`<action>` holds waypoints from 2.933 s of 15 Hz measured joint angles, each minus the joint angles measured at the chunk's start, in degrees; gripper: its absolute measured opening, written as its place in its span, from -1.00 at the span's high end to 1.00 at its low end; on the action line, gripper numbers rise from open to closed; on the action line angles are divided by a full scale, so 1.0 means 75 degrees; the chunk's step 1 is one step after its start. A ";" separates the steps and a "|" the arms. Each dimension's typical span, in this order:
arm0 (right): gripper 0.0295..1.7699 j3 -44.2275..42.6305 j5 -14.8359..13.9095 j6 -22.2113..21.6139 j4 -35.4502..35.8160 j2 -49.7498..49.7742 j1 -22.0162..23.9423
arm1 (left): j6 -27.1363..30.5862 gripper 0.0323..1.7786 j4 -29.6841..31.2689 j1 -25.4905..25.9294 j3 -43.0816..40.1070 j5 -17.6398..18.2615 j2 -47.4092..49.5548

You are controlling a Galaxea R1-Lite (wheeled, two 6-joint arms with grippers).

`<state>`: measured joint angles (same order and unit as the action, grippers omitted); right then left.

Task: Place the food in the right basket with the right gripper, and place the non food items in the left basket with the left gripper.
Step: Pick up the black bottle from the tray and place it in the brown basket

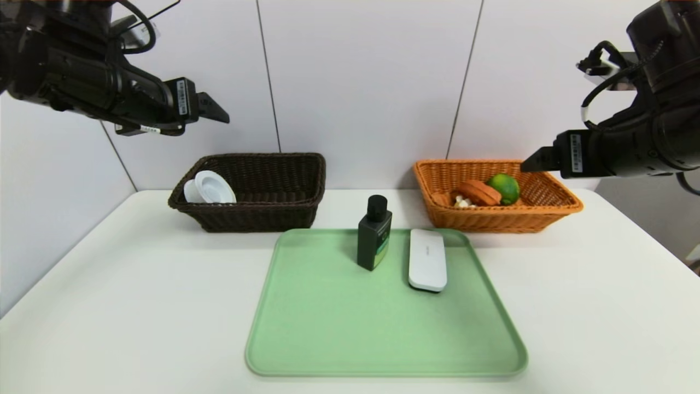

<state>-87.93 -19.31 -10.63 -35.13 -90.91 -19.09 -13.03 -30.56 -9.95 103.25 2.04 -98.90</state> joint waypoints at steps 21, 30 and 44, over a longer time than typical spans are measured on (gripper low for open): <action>-0.93 0.0748 0.0033 -0.0015 0.1918 0.0140 0.0054 | -0.0052 -0.90 0.9676 -0.4354 -0.9258 -0.0598 0.1130; -0.93 0.0930 0.0491 -0.0102 0.2029 0.0172 0.0423 | 0.0775 -0.90 1.2527 -0.4719 -0.9292 -0.1278 -0.1230; -0.93 0.0944 0.1073 0.0003 0.2029 0.0099 0.0913 | 0.1201 -0.90 1.2532 -0.4686 -0.7435 -0.1586 -0.2524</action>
<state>-80.85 -11.26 -10.61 -19.92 -90.16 -12.24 -4.02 63.43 -45.09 47.49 -9.86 -117.83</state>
